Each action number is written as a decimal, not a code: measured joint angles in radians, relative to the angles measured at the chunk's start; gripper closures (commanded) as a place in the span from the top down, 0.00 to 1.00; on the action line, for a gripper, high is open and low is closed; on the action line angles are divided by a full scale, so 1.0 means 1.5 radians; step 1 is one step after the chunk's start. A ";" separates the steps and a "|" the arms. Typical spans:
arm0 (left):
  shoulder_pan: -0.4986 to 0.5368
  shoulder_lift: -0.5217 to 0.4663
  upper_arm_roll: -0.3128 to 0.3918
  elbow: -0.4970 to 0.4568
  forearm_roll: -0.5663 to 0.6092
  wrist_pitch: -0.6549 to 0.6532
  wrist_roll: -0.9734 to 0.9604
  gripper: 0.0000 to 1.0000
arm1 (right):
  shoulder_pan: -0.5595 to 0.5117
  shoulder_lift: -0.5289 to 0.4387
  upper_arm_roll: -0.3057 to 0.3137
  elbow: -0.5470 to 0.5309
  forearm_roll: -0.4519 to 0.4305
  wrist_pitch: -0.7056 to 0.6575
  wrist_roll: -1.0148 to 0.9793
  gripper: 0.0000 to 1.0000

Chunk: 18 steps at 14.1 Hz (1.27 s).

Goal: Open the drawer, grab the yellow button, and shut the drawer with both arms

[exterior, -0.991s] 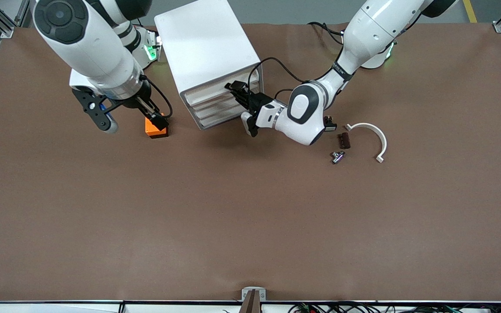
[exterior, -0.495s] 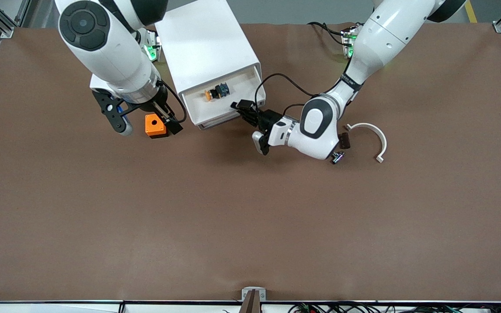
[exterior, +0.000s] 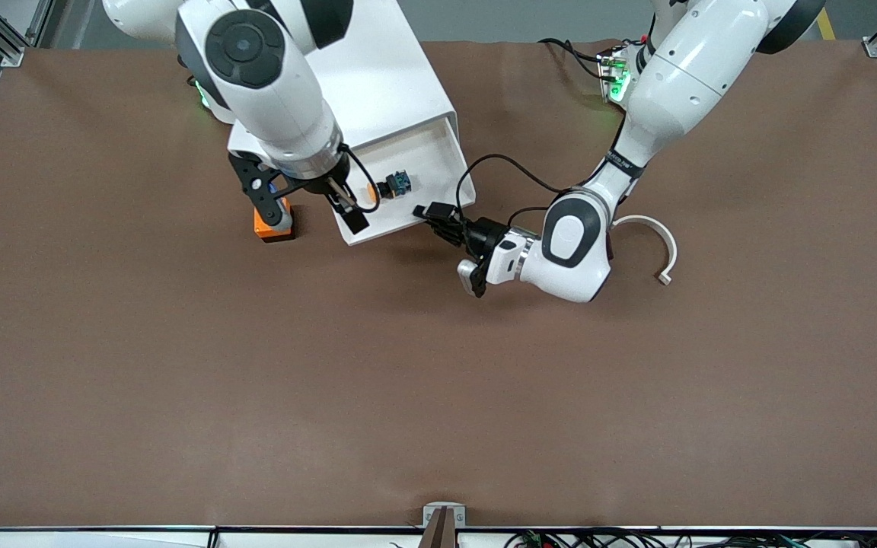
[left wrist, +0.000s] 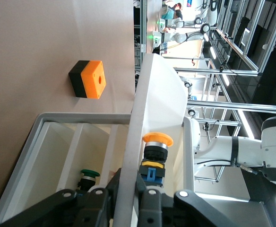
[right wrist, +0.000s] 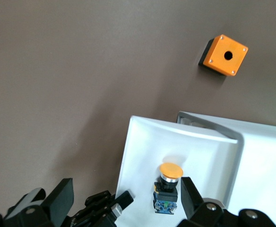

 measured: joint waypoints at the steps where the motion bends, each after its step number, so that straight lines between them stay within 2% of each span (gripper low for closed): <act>1: 0.001 0.002 0.003 0.005 0.000 -0.001 -0.004 0.00 | 0.007 0.009 0.000 -0.002 0.000 0.001 0.009 1.00; 2: 0.002 0.003 0.005 0.008 0.000 -0.002 -0.011 0.02 | 0.013 0.016 0.000 -0.008 0.000 0.004 0.014 1.00; 3: 0.002 0.003 0.006 0.010 0.000 -0.002 -0.019 0.19 | 0.020 0.020 0.000 -0.020 0.001 0.010 0.022 1.00; 4: 0.002 0.003 0.006 0.011 0.000 -0.001 -0.026 0.83 | 0.027 0.022 0.000 -0.034 0.001 0.020 0.036 1.00; 5: 0.002 0.003 0.006 0.013 -0.001 0.005 -0.037 1.00 | 0.034 0.023 0.000 -0.047 0.001 0.032 0.055 1.00; 12: 0.007 0.008 0.012 0.040 0.007 0.035 -0.139 1.00 | 0.065 0.023 0.000 -0.102 0.001 0.060 0.141 1.00; 18: 0.038 -0.023 0.012 0.066 0.144 0.030 -0.323 1.00 | 0.110 0.023 0.000 -0.113 0.002 0.071 0.165 1.00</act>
